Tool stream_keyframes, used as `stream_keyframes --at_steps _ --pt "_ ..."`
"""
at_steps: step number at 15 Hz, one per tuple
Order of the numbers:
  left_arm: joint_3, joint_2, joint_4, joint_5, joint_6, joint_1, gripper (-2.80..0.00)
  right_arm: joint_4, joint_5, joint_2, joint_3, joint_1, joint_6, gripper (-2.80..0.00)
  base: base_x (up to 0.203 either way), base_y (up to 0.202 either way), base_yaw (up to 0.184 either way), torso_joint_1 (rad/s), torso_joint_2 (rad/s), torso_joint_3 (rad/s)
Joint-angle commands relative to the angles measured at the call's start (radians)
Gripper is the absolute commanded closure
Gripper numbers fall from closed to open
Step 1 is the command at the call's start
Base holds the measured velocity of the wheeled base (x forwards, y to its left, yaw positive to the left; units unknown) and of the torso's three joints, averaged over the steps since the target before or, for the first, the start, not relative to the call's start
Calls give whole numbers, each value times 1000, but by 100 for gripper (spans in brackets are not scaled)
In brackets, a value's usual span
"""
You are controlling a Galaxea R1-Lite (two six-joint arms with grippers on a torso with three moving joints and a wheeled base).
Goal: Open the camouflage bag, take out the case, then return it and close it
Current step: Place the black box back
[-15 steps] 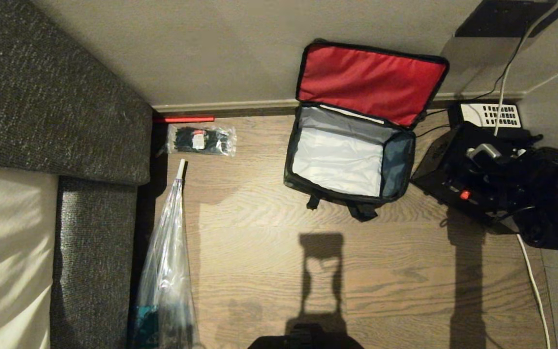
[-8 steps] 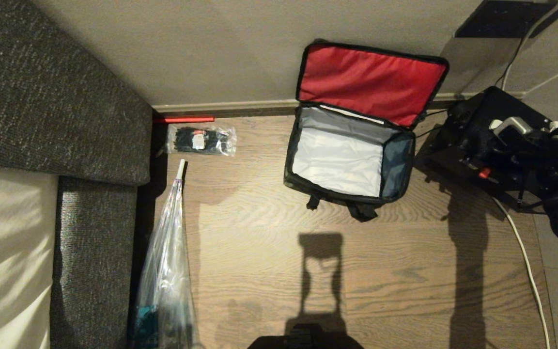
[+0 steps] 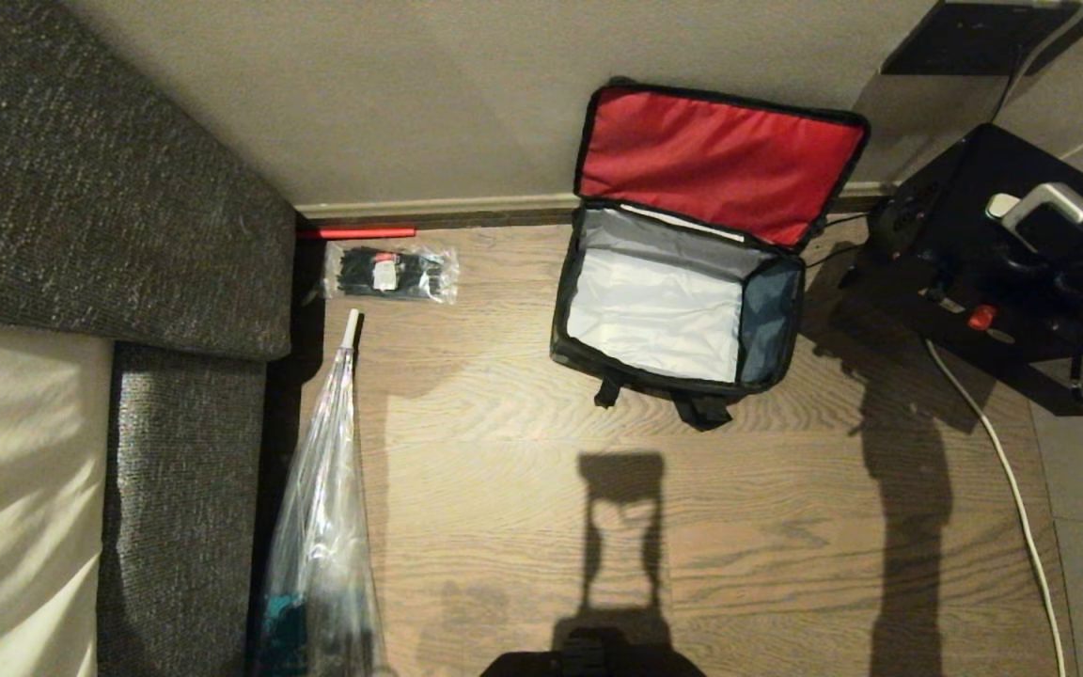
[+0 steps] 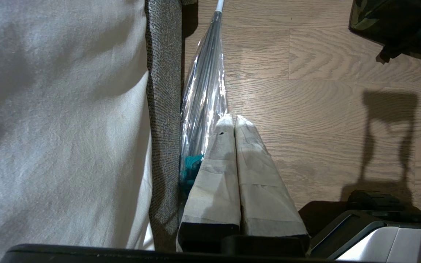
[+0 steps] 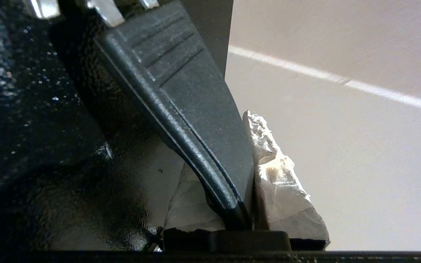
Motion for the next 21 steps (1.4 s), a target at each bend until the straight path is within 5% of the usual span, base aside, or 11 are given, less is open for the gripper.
stream_keyframes --at_steps 1,9,21 --pt "0 -2 0 1 0 0 0 24 -7 -130 55 61 -17 0 0 0 0 0 0 0" --pt "0 -2 0 1 0 0 0 71 -69 -206 84 236 -75 0 0 0 0 0 0 0" --pt "0 -2 0 1 0 0 0 64 -264 -117 20 532 -115 0 0 0 0 0 0 0"
